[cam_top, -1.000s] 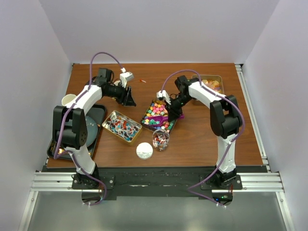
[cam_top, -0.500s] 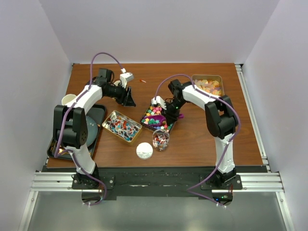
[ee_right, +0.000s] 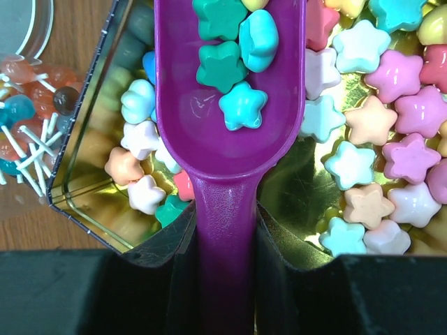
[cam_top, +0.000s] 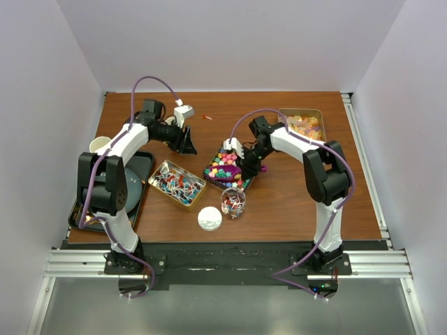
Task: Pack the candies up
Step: Scoop the fake candies from the storage box, then place the fake candies in the packing bottle.
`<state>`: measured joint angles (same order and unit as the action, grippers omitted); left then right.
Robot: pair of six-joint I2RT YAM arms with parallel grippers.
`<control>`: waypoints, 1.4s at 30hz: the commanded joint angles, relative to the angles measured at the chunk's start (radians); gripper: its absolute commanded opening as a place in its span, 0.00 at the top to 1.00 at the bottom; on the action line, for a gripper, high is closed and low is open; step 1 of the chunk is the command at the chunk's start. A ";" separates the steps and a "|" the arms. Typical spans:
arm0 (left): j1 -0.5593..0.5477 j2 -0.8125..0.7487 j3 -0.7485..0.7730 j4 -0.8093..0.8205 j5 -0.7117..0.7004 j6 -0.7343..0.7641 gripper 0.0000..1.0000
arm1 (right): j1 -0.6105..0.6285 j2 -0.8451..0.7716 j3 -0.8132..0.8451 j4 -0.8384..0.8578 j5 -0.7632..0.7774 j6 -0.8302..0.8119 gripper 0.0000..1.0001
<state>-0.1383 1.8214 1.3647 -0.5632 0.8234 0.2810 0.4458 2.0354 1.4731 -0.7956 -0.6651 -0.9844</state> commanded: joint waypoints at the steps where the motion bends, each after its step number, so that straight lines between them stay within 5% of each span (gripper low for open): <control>1: 0.008 0.006 0.001 0.008 -0.013 0.029 0.50 | -0.038 -0.047 -0.019 0.050 -0.099 0.006 1.00; 12: 0.009 0.027 0.060 -0.038 -0.179 0.109 0.49 | -0.101 -0.079 -0.063 0.048 -0.191 -0.017 1.00; 24: 0.006 -0.026 0.096 -0.099 -0.305 0.136 0.39 | -0.117 -0.375 -0.181 0.168 -0.223 0.119 1.00; 30: 0.002 -0.079 0.045 -0.095 -0.254 0.098 0.38 | -0.121 -0.475 -0.165 0.043 -0.199 0.047 1.00; 42: 0.002 -0.200 -0.024 -0.023 -0.245 0.007 0.38 | -0.119 -0.557 -0.097 -0.469 0.039 -0.265 1.00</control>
<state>-0.1379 1.6909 1.3674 -0.6334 0.5606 0.3271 0.3271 1.5257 1.3079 -1.0565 -0.7029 -1.1137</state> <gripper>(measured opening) 0.620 0.304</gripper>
